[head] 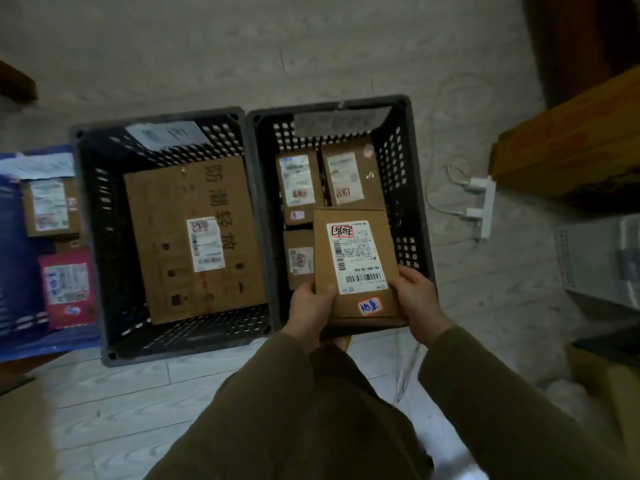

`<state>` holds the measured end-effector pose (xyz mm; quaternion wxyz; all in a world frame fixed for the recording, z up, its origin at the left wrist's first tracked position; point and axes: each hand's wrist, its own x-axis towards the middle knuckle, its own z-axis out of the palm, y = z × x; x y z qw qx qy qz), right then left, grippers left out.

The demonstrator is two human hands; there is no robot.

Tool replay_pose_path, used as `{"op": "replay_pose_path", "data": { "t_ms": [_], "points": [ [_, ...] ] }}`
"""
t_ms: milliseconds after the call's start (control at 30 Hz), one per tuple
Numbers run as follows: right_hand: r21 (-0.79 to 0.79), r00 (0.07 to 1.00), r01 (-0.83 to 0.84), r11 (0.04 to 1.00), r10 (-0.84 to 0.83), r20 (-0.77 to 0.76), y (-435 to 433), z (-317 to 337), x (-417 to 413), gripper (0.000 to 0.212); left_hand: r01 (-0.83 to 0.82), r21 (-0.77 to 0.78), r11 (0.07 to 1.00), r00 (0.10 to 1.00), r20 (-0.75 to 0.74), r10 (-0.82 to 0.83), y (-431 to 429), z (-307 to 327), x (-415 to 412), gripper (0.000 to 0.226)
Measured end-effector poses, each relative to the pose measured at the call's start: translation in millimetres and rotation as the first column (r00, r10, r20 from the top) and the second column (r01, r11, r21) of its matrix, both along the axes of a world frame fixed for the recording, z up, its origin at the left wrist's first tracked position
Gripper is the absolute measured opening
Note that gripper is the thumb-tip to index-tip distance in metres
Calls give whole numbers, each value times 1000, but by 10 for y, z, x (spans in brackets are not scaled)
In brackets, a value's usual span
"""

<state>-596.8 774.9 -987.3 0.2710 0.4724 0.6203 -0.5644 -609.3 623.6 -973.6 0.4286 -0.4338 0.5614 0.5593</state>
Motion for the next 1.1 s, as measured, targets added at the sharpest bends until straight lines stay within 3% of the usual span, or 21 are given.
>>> {"op": "replay_pose_path", "data": {
  "t_ms": [167,267,367,667,933,1100],
  "points": [
    [103,996,-84,991,80,46,292,-880,61,21,65,13,998,997,43,-66,288,-973,50,34],
    [172,976,-167,971,137,172,458,-1355,88,29,100,21,995,990,100,-102,463,-1460,116,33],
    [192,951,-221,956,168,258,568,-1740,137,24,140,34,990,980,139,-143,600,-1892,184,29],
    [359,928,-334,872,237,288,620,-2435,85,23,205,10,979,976,74,-205,754,-2730,191,33],
    [251,972,-183,950,138,188,672,-2448,150,35,153,68,986,983,89,-159,631,-2760,52,35],
    [153,983,-3,988,-26,183,586,-2306,173,38,301,99,949,946,95,-310,447,-2634,-123,42]
  ]
}}
